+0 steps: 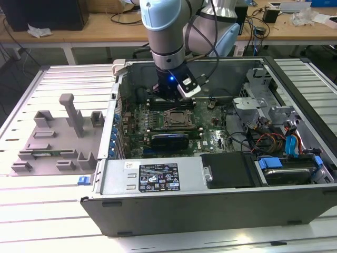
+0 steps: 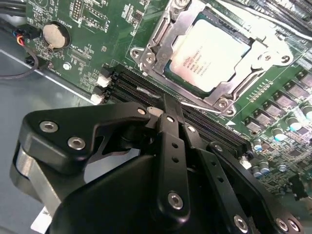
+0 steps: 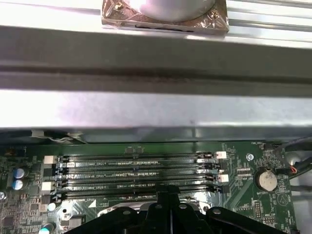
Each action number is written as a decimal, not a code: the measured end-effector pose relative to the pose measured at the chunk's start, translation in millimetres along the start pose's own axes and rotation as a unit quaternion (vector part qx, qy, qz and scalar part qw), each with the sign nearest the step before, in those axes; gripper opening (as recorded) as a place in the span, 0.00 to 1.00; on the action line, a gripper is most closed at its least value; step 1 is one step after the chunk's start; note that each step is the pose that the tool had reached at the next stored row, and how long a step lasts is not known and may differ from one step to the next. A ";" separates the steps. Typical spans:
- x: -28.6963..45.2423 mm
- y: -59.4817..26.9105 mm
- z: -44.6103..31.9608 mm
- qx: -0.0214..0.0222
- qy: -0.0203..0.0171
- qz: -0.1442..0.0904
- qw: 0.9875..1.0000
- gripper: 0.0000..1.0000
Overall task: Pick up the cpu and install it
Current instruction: 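Install the first cpu locking lever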
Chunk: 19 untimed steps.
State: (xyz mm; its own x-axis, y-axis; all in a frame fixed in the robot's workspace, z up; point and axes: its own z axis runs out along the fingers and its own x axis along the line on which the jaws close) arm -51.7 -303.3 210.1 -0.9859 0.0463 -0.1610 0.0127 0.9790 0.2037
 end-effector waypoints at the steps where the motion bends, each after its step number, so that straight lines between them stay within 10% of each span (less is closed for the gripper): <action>1: 0.2 -0.1 0.9 0.001 -0.001 0.007 1.000 0.11; 19: 7.7 2.9 11.3 0.019 -0.015 0.069 0.997 0.11</action>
State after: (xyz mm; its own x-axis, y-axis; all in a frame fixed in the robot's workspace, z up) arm -57.4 -297.8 198.5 -0.9688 0.1865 -0.1633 0.1548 0.9696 0.1893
